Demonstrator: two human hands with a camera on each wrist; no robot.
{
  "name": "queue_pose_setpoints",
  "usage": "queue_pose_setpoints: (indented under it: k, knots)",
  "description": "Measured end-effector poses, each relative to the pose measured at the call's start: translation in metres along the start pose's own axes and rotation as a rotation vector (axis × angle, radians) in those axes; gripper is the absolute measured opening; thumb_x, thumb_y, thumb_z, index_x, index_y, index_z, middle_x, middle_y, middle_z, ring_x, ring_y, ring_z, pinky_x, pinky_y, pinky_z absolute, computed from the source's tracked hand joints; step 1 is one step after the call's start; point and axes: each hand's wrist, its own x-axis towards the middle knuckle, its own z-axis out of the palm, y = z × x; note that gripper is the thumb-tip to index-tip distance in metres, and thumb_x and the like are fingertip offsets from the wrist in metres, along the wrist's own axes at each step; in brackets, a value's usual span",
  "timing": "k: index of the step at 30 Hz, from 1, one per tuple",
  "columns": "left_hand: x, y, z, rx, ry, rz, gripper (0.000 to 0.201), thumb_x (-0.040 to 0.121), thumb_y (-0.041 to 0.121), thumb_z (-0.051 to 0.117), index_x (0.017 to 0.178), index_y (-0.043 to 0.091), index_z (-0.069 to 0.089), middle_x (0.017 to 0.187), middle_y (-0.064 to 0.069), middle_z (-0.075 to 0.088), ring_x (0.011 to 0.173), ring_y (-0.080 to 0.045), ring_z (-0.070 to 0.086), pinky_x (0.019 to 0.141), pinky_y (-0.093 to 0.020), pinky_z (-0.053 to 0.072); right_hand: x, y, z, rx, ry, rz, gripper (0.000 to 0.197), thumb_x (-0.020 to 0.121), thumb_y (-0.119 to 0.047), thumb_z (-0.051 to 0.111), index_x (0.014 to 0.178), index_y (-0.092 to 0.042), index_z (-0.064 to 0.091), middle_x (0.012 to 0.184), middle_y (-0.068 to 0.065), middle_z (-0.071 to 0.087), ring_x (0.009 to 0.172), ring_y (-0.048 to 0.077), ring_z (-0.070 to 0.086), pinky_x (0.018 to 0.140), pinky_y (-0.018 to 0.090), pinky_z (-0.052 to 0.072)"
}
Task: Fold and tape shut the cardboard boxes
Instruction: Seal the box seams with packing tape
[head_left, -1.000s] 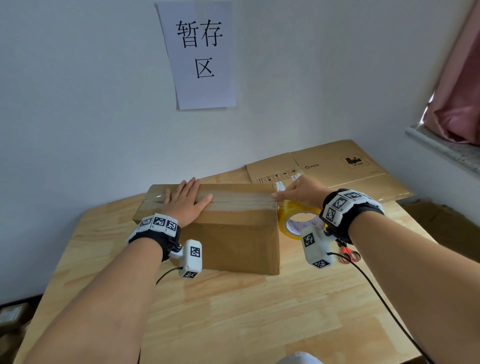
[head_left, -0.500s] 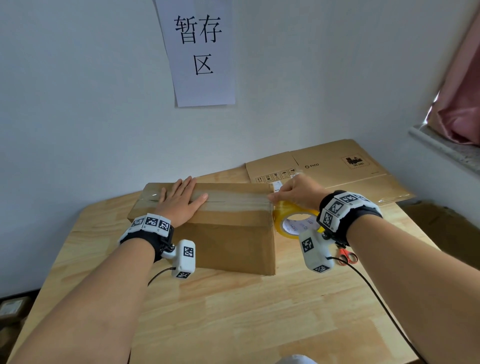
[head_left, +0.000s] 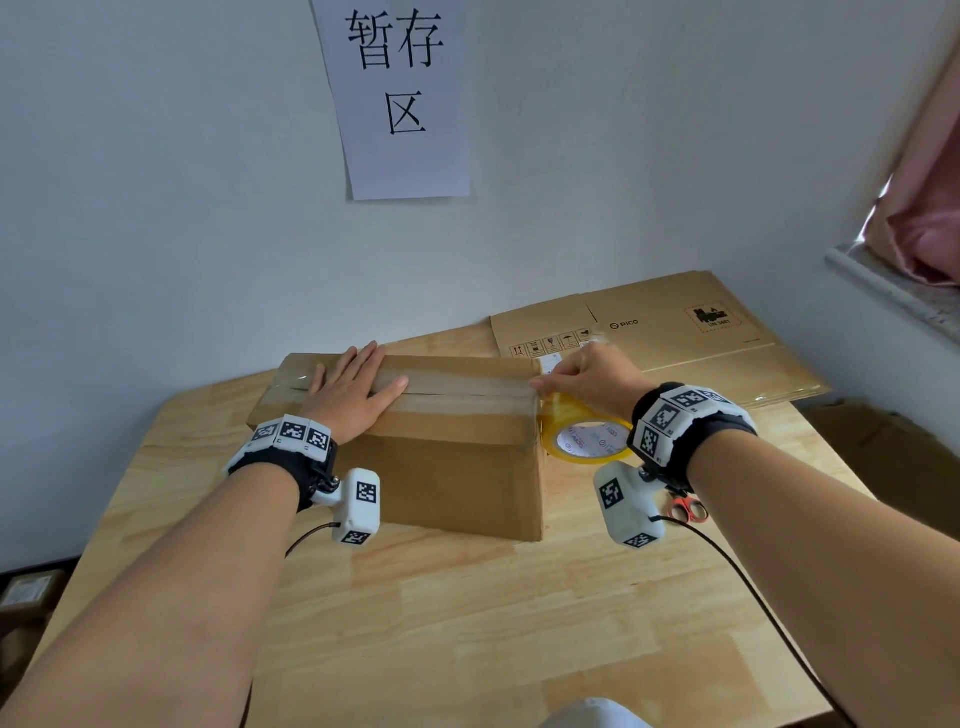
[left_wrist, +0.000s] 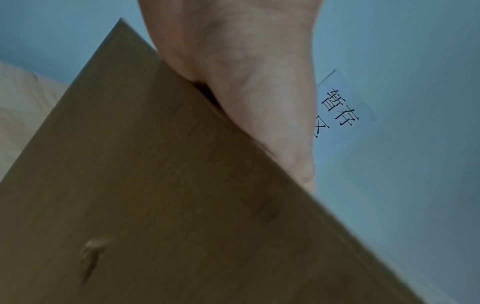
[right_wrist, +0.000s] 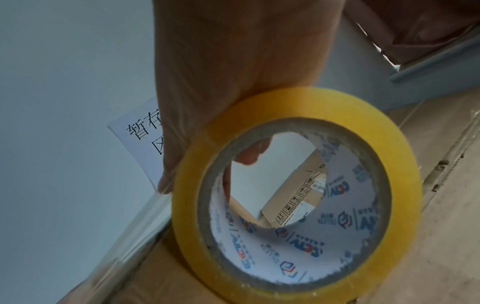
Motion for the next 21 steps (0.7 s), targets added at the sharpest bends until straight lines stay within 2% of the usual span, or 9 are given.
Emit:
queue_pose_setpoints:
  k: [3,7,9,11,13,15,17,21]
  knots:
    - [0.0019,-0.0004,0.0002,-0.001,0.002,0.0,0.072,0.093,0.065,0.012,0.152,0.027,-0.005,0.158,0.013,-0.011,0.145,-0.007,-0.012,0.118,-0.044,-0.009,0.0019,0.0015,0.0006,0.007,0.017,-0.002,0.032,0.081,-0.044,0.069,0.055,-0.025,0.066,0.045,-0.003,0.034,0.041,0.013,0.026,0.045,0.025,0.024]
    - [0.0031,0.0,0.0012,0.001,0.005,-0.003,0.072,0.093,0.065,0.012,0.152,0.028,-0.005,0.158,0.014,-0.011,0.145,-0.007,-0.013,0.118,-0.043,-0.01,0.0017,0.0019,-0.0007,0.012,-0.001,-0.004,0.029,0.083,-0.044,0.067,0.067,-0.02,0.072,0.046,-0.002,0.033,0.04,0.011,0.025,0.043,0.023,0.024]
    - [0.0036,0.0,0.002,-0.002,0.01,-0.008,0.071,0.093,0.065,0.013,0.152,0.028,-0.004,0.158,0.014,-0.011,0.145,-0.006,-0.012,0.118,-0.043,-0.009,0.0011,0.0019,-0.0014,0.021,-0.016,-0.005,0.028,0.085,-0.042,0.065,0.067,-0.021,0.073,0.046,-0.001,0.029,0.04,0.012,0.022,0.042,0.023,0.022]
    - [0.0043,-0.0002,0.0024,-0.003,0.008,-0.012,0.071,0.093,0.065,0.013,0.152,0.029,-0.004,0.158,0.015,-0.011,0.145,-0.006,-0.012,0.118,-0.043,-0.009,0.0003,0.0013,-0.0015,0.034,-0.023,0.0,0.034,0.086,-0.041,0.065,0.054,-0.03,0.07,0.046,-0.001,0.025,0.042,0.014,0.02,0.044,0.023,0.022]
    - [0.0043,0.0001,0.0019,-0.003,0.011,-0.014,0.071,0.094,0.064,0.013,0.152,0.029,-0.004,0.158,0.015,-0.01,0.145,-0.006,-0.012,0.118,-0.043,-0.008,-0.0007,0.0004,-0.0011,0.036,-0.025,0.011,0.049,0.086,-0.041,0.065,0.037,-0.035,0.061,0.048,0.0,0.024,0.043,0.015,0.02,0.046,0.024,0.023]
    - [0.004,0.0006,0.0017,0.001,0.013,-0.013,0.071,0.094,0.064,0.013,0.152,0.029,-0.004,0.158,0.015,-0.01,0.145,-0.006,-0.012,0.118,-0.043,-0.009,-0.0017,-0.0001,-0.0008,0.049,-0.026,0.036,0.052,0.086,-0.042,0.065,0.035,-0.035,0.059,0.049,0.0,0.024,0.044,0.015,0.02,0.046,0.024,0.022]
    - [0.0032,0.001,0.0017,-0.002,0.012,-0.01,0.071,0.094,0.064,0.013,0.152,0.028,-0.004,0.158,0.014,-0.01,0.145,-0.006,-0.012,0.118,-0.043,-0.009,-0.0018,0.0015,-0.0004,0.074,-0.016,0.056,0.047,0.085,-0.042,0.065,0.04,-0.03,0.063,0.047,-0.002,0.024,0.043,0.014,0.019,0.044,0.023,0.021]
    - [0.003,0.0006,0.0013,-0.01,0.012,-0.011,0.071,0.094,0.064,0.013,0.152,0.028,-0.004,0.159,0.014,-0.01,0.145,-0.006,-0.012,0.118,-0.043,-0.009,-0.0006,0.0033,0.0005,0.113,-0.001,0.077,0.03,0.084,-0.043,0.066,0.07,-0.018,0.075,0.045,-0.004,0.025,0.04,0.012,0.019,0.042,0.022,0.021]
